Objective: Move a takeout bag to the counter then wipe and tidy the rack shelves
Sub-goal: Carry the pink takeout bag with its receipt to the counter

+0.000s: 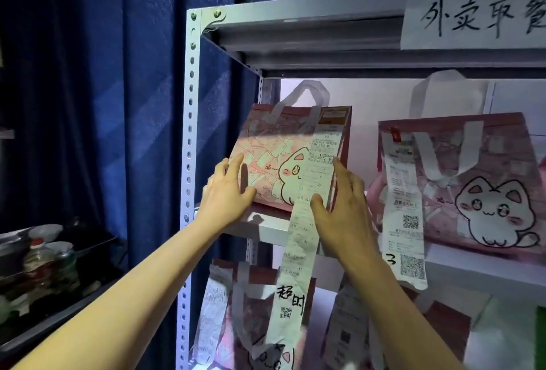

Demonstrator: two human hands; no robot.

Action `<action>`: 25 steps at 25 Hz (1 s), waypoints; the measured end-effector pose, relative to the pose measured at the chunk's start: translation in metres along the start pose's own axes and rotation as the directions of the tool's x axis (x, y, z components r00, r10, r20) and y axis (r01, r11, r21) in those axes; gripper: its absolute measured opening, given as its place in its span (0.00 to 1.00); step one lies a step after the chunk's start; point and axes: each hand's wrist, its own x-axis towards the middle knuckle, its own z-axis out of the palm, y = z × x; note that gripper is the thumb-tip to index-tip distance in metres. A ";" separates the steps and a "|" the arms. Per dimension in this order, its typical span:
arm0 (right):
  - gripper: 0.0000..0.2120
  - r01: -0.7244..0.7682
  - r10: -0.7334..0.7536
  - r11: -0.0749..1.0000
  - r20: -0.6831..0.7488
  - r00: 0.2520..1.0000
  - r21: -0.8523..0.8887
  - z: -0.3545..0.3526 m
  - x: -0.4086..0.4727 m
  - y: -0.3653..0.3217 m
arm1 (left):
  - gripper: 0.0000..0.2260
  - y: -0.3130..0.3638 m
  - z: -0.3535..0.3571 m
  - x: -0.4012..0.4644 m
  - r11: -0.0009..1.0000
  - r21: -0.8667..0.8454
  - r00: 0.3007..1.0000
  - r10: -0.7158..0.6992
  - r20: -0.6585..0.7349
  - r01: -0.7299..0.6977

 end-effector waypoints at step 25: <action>0.35 -0.227 0.299 0.909 -0.168 0.939 0.349 -0.012 -0.046 -0.063 | 0.29 -0.007 -0.040 -0.035 0.877 -0.480 1.000 -0.018 0.013 0.023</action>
